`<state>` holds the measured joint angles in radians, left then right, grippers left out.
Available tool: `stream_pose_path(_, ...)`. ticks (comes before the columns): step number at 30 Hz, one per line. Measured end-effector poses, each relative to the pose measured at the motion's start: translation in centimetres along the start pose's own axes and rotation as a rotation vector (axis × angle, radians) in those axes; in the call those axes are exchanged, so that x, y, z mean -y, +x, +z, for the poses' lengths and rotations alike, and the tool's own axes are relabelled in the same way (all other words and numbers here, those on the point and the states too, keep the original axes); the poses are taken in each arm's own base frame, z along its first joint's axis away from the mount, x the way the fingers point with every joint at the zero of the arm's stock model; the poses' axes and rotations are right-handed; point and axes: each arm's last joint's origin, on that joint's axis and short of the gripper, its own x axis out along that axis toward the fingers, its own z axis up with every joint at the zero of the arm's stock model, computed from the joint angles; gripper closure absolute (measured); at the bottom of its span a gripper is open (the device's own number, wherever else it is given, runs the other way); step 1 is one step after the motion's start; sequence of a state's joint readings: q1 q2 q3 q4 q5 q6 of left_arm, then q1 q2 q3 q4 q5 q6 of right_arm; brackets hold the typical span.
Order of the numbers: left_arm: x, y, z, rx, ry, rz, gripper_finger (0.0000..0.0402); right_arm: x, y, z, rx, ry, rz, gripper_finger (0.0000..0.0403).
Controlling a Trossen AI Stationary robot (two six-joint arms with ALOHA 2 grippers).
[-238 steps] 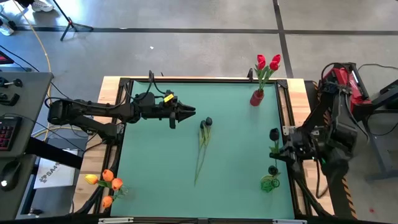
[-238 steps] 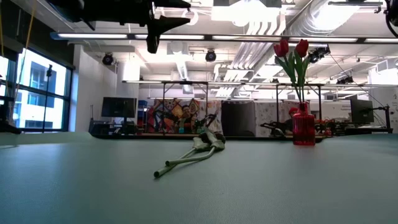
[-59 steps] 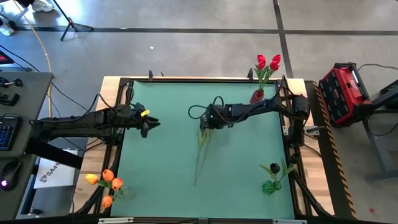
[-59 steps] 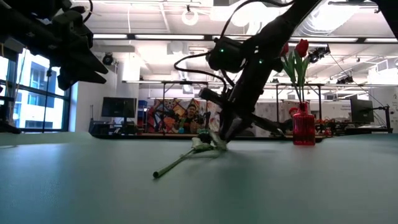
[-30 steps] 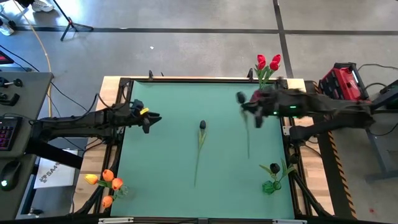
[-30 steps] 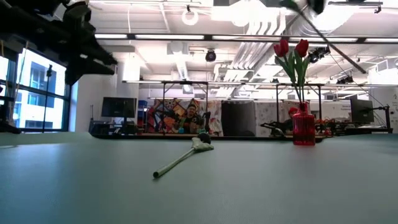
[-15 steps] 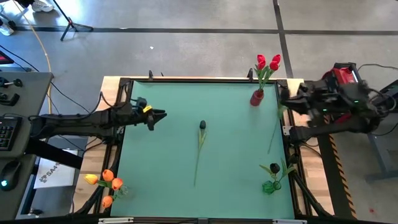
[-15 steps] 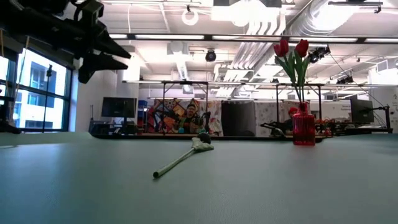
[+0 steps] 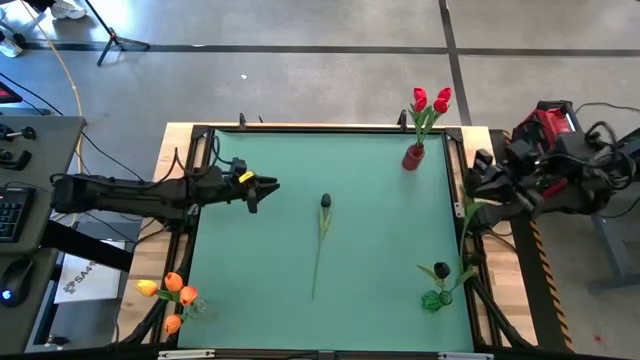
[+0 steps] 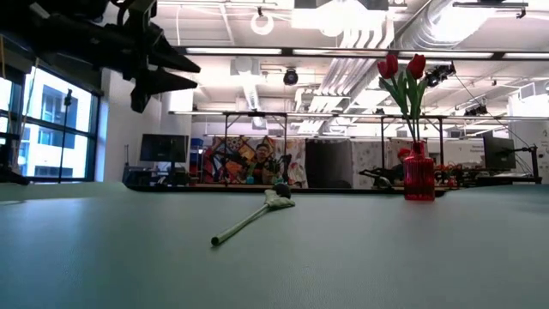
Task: Sort flowers into vase by color
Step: Put the black tulip into the green vase
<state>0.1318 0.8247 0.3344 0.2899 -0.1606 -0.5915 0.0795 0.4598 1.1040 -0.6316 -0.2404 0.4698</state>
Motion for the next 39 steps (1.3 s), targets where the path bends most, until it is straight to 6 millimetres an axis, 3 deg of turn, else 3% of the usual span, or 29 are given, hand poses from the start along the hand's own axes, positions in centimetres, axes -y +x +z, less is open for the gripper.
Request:
stream_pose_path(13,0.4,0.8,-1.0,-0.024,0.048,0.024,0.0275,1.2,4.5,-0.1,-0.137,-0.093,-0.027,0.0403)
stream_pose_path(24,0.4,0.8,-0.8,0.009,0.102,0.043,0.0275,-0.6,2.7,2.2,-0.059,-0.095,0.052,0.0403)
stream_pose_path(32,0.4,0.8,-0.8,0.009,0.111,0.045,0.0275,0.5,4.4,0.4,-0.175,0.013,0.040,0.0403)
stream_pose_path(39,0.3,0.8,-0.8,0.024,0.120,0.070,0.0275,1.1,6.2,-0.4,-0.147,-0.014,0.040,0.0403)
